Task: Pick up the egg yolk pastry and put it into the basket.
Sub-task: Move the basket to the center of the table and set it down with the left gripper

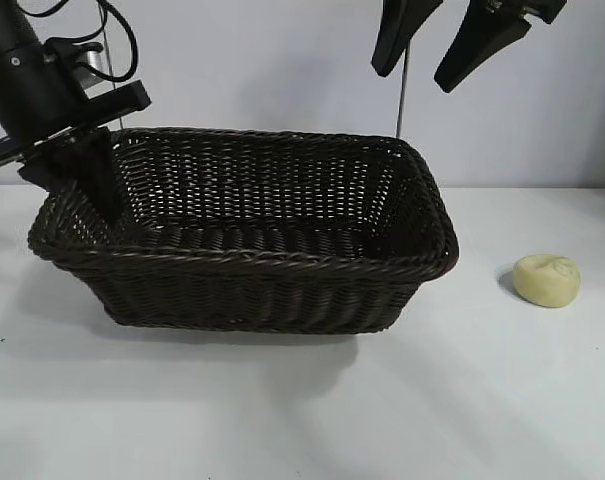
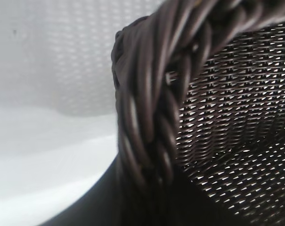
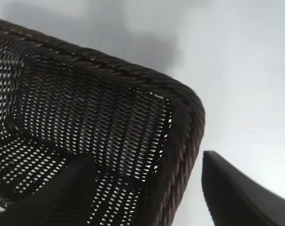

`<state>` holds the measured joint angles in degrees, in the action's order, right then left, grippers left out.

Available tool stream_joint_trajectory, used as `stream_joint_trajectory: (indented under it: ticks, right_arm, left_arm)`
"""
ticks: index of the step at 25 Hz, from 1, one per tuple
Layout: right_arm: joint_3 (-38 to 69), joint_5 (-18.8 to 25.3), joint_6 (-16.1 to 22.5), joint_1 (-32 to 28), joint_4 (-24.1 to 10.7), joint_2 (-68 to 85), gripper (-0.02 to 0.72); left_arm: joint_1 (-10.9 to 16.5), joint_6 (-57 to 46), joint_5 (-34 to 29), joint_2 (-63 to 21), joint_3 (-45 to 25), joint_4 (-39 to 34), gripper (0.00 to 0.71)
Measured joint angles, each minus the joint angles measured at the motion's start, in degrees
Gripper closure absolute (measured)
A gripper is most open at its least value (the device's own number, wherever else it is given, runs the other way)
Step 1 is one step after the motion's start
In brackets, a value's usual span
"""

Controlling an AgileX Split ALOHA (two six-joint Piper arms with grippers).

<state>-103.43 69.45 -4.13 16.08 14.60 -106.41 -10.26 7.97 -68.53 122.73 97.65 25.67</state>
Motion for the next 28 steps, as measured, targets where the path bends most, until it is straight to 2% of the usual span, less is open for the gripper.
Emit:
stream_joint_trajectory:
  ticks: [16,18,22,23,28]
  right_arm:
    - [0.0,0.0,0.0,0.0,0.0,0.0,0.23]
    - [0.0,0.0,0.0,0.0,0.0,0.0,0.23]
    - [0.0,0.0,0.0,0.0,0.0,0.0,0.23]
    - [0.0,0.0,0.0,0.0,0.0,0.0,0.23]
    - [0.0,0.0,0.0,0.0,0.0,0.0,0.23]
  left_arm:
    - [0.0,0.6,2.0,4.5,0.1,-0.5,0.604]
    - [0.0,0.6,2.0,4.5,0.1,-0.4,0.55]
    - [0.0,0.7,2.1,4.5,0.1,0.1,0.317]
    - [0.0,0.7,2.0,4.5,0.1,0.1,0.28]
    - [0.0,0.7,1.1,3.4,0.1,0.1,0.227]
